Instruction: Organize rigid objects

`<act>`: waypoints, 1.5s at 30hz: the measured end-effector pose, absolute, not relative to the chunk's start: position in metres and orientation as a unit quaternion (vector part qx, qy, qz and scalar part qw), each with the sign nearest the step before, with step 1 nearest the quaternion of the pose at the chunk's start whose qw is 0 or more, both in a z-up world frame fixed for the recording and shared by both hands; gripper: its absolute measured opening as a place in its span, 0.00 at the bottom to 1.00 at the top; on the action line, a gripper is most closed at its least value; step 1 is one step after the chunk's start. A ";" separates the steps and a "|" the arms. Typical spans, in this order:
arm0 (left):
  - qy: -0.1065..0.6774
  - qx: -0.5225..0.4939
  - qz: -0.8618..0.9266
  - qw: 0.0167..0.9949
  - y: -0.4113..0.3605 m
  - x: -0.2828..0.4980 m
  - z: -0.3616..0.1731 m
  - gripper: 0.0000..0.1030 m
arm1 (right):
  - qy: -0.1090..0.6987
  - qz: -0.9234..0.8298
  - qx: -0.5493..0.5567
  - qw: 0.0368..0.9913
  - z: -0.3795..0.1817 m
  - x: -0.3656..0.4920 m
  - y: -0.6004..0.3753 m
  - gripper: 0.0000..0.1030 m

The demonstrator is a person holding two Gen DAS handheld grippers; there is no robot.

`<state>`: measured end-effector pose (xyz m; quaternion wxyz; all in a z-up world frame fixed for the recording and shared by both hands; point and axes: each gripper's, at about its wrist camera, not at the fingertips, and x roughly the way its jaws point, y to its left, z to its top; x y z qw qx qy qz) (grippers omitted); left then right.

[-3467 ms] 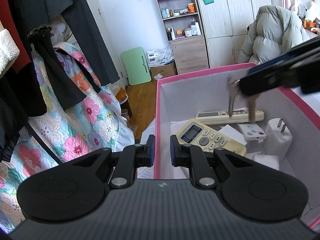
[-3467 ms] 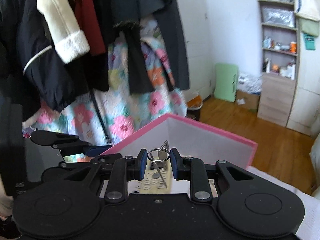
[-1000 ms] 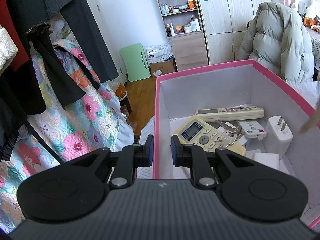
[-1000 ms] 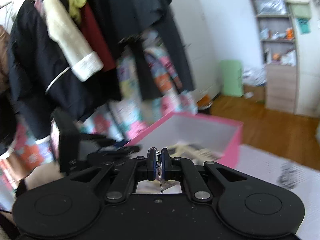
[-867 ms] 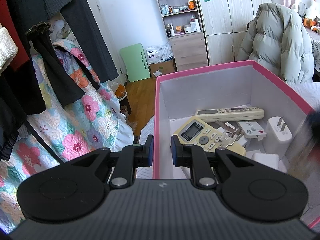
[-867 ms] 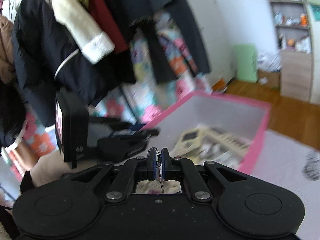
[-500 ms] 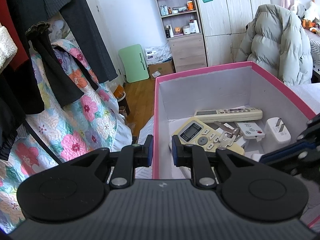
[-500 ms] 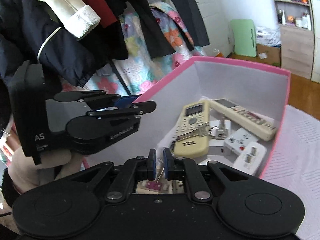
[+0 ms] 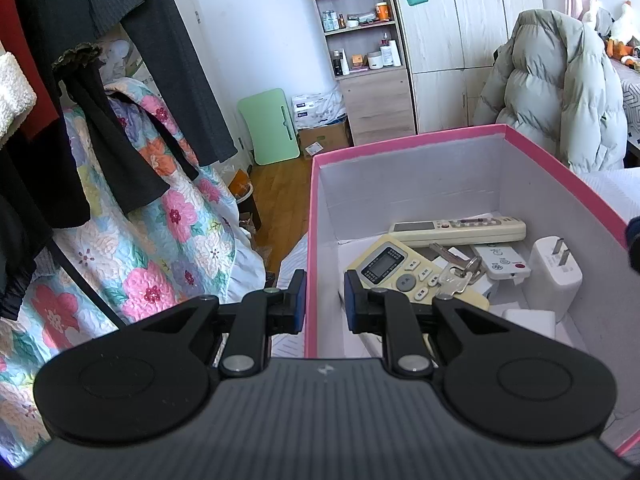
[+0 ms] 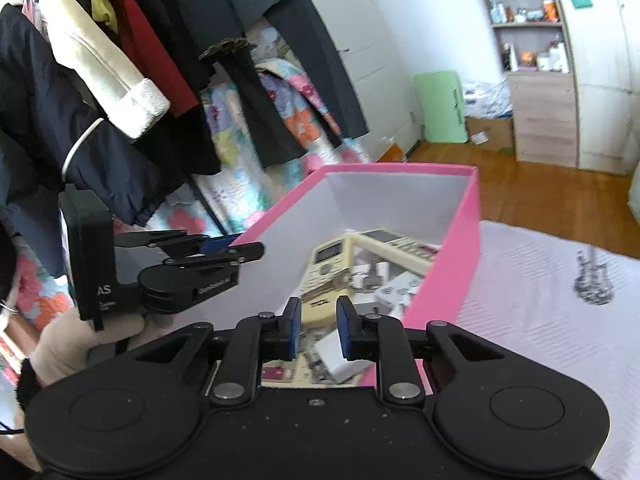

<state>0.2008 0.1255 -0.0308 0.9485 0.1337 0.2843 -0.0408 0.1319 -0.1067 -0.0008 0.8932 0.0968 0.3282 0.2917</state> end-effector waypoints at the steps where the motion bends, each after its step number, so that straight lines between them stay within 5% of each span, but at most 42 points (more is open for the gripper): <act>1: 0.284 0.134 -0.041 0.948 0.125 0.201 -0.031 0.17 | 0.325 0.286 0.092 0.897 0.000 0.129 -0.107 0.25; 6: 0.293 0.157 -0.059 0.941 0.121 0.202 -0.030 0.34 | 0.312 0.266 0.078 0.909 0.008 0.113 -0.113 0.26; 14: 0.307 0.111 -0.026 0.945 0.133 0.194 -0.010 0.36 | 0.276 0.240 0.081 0.927 0.029 0.084 -0.134 0.41; 24: 0.232 0.104 -0.005 0.967 0.118 0.124 0.039 0.65 | 0.264 0.184 0.048 0.946 0.033 0.058 -0.150 0.46; 29: 0.254 0.074 -0.015 0.964 0.104 0.100 0.040 0.80 | 0.241 0.164 0.047 0.955 0.040 0.041 -0.156 0.51; 36: 0.314 0.036 -0.032 0.948 0.088 0.074 0.017 0.87 | 0.238 0.128 0.055 0.961 0.040 0.032 -0.161 0.52; 39: 0.307 0.049 -0.025 0.950 0.078 0.059 0.013 1.00 | 0.246 0.120 0.048 0.961 0.037 0.024 -0.161 0.61; 45: 0.337 0.057 -0.052 0.938 0.062 0.050 0.017 1.00 | 0.255 0.095 0.039 0.961 0.041 0.011 -0.165 0.92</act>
